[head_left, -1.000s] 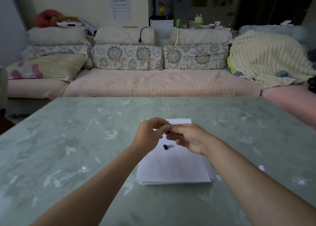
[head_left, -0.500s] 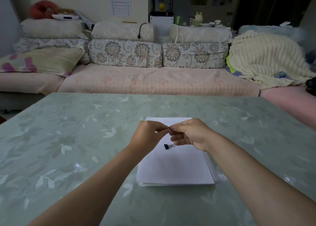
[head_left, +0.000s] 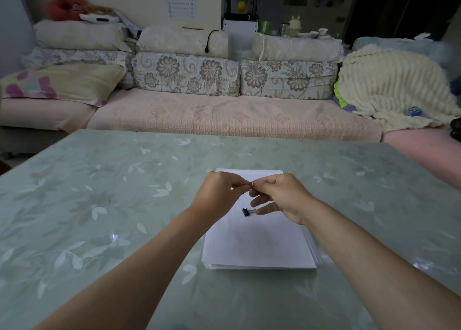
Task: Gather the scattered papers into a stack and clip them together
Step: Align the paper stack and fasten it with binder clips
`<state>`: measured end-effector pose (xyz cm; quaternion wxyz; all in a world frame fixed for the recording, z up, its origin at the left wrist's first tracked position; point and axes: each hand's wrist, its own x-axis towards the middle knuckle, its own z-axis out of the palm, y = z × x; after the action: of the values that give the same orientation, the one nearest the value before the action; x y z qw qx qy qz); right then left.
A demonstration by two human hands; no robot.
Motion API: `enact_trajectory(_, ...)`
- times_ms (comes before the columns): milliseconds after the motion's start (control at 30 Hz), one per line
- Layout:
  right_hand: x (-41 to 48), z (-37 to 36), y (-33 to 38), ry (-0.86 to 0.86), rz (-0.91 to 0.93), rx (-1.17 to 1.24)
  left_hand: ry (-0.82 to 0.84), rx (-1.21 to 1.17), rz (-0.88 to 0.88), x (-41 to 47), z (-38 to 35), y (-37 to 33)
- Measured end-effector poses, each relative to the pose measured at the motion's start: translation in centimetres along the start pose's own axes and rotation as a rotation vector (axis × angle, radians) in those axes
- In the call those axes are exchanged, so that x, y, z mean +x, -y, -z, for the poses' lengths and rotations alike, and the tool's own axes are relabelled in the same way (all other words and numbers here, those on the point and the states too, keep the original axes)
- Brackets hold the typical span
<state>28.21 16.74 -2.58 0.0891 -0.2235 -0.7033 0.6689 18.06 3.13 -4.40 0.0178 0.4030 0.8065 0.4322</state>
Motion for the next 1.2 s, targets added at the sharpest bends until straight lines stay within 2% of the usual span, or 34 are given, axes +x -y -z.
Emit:
enact_trajectory(167, -0.2, 0.0, 0.1, -0.009, 0.028, 0.033, -0.051, 0.020, -0.018, 0.0, 0.2, -0.4)
enact_trajectory(600, -0.3, -0.2, 0.0, -0.025, 0.046, -0.032, -0.052, 0.048, -0.074, -0.2, -0.1, 0.2)
enact_trajectory(833, 0.0, -0.8, 0.0, -0.148, -0.018, -0.088, -0.088, 0.080, -0.170, -0.1, -0.6, 0.5)
enact_trajectory(933, 0.1, -1.1, 0.2, -0.116, -0.094, 0.071, -0.205, -0.155, -0.052, -0.1, -1.1, -0.8)
enact_trajectory(1033, 0.3, -1.1, 0.3, -0.026, -0.082, 0.233, -0.269, -0.641, 0.227, -0.2, -0.9, -2.5)
enact_trajectory(1200, 0.2, -0.6, -0.1, -0.042, 0.052, 0.109, -0.178, -1.189, 0.510, 0.1, -0.4, -2.6)
